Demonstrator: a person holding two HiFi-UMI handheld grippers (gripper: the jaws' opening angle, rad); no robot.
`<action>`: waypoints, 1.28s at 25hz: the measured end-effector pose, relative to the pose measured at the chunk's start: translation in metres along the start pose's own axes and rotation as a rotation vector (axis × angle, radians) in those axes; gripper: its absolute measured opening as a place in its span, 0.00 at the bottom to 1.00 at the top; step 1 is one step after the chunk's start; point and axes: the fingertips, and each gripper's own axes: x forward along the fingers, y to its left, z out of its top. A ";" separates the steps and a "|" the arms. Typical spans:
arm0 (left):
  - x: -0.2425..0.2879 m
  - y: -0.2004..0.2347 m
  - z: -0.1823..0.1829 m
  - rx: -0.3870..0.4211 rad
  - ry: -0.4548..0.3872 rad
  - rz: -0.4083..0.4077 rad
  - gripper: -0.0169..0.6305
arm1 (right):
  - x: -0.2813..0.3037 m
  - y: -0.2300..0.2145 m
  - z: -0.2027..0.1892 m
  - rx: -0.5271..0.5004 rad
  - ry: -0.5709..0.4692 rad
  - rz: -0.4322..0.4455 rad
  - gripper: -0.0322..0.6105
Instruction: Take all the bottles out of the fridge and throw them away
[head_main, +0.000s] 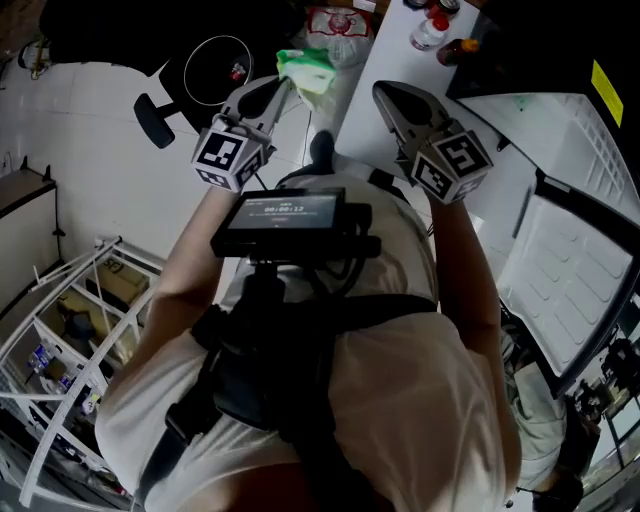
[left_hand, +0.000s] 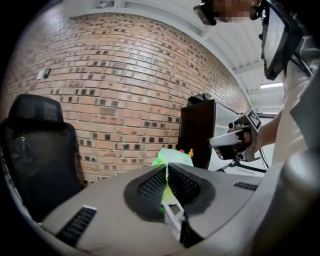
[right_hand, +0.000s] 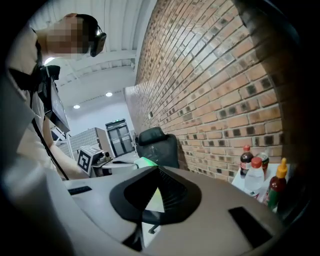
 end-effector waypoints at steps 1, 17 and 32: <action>-0.002 0.008 -0.006 -0.006 0.003 0.011 0.05 | 0.008 0.001 -0.002 0.002 0.005 0.006 0.06; -0.070 0.164 -0.098 -0.072 0.158 0.277 0.05 | 0.092 0.030 -0.012 0.008 0.084 0.051 0.06; -0.058 0.257 -0.161 -0.072 0.352 0.396 0.05 | 0.088 0.029 -0.013 0.020 0.089 -0.009 0.06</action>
